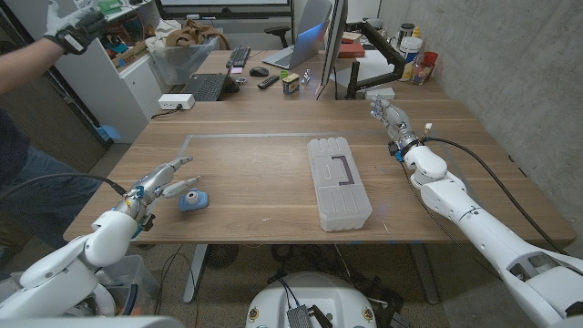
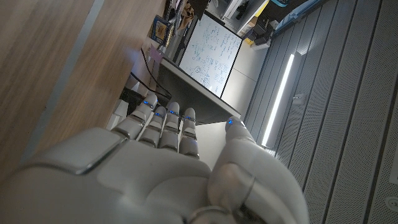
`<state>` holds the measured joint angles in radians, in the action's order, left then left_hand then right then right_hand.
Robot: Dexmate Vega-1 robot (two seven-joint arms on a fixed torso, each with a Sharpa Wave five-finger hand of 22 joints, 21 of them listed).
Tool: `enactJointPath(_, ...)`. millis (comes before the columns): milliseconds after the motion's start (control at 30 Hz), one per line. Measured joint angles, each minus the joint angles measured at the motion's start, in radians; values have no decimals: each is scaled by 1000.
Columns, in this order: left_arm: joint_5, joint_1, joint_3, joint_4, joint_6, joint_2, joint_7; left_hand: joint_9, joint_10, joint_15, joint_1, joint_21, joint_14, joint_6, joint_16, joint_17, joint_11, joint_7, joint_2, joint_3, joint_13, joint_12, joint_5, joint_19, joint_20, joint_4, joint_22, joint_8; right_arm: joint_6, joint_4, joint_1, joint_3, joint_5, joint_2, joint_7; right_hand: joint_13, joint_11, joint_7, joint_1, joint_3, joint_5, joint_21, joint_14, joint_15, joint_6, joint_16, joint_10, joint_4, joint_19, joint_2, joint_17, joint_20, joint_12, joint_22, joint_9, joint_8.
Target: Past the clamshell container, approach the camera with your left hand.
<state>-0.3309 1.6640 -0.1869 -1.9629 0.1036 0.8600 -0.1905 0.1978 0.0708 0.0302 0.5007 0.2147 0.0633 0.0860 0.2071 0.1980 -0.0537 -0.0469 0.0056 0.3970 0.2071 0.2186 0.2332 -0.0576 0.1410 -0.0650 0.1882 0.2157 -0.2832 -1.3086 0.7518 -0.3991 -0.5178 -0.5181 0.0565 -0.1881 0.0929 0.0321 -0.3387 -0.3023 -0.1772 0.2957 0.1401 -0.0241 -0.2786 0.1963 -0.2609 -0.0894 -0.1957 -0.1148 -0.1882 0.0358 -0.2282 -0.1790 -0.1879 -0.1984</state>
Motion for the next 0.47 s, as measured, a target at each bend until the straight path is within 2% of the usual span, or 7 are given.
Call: enactJointPath(467,28,-6,29,12,16,30,-23,0,0,0,0,0,0,7,0,0,0,0,0,0,0,0,0,0,0,0,0,8,-1,-6,7,4,-3,-4,2,0,0,0,0,0,0,-4,1,1,0,0,0,0,0,0,0,0,0,0,0,0)
